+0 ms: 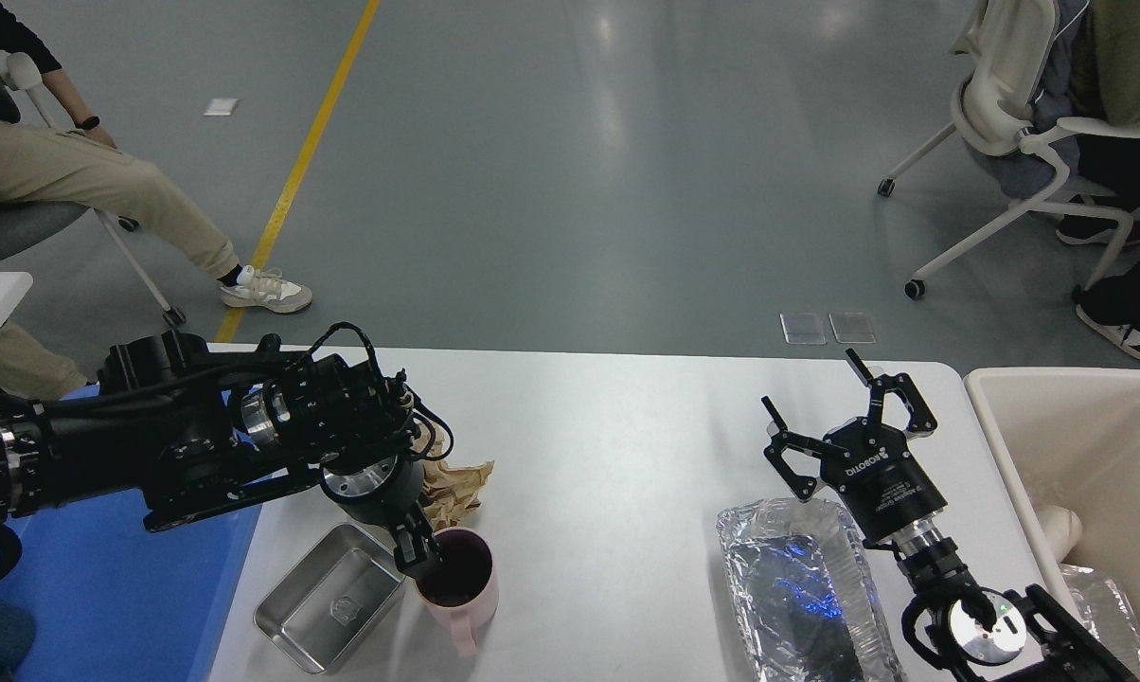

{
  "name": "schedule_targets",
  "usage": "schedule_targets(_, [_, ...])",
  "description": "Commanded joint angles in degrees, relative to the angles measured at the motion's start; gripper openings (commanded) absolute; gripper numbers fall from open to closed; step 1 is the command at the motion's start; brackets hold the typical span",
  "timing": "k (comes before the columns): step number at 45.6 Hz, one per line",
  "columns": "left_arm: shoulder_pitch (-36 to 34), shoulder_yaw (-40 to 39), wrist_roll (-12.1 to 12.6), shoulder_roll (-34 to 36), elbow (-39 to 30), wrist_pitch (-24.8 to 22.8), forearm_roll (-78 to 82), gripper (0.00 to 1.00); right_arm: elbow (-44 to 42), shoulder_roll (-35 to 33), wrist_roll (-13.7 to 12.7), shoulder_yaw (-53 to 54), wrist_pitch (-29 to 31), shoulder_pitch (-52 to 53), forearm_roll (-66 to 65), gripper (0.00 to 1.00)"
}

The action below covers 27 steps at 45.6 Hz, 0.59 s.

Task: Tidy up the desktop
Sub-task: 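Reach the left gripper over the pink cup, then close the left gripper around the pink cup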

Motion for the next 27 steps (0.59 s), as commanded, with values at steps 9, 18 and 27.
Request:
schedule_targets(9, [1.2,1.2,-0.1,-1.2,2.8,2.8,-0.1,0.63,0.0,0.0,0.0,0.1,0.2,-0.1,0.0,1.00])
schedule_targets(18, [1.9,1.2,-0.1,-1.5,3.2,3.4,-0.1,0.31,0.0,0.1,0.0,0.1,0.2,-0.2,-0.1,1.00])
schedule_targets(27, [2.4,1.2,-0.1,-1.5,3.3,4.6,0.0,0.24,0.0,0.1,0.0,0.0,0.2,-0.2,-0.1,1.00])
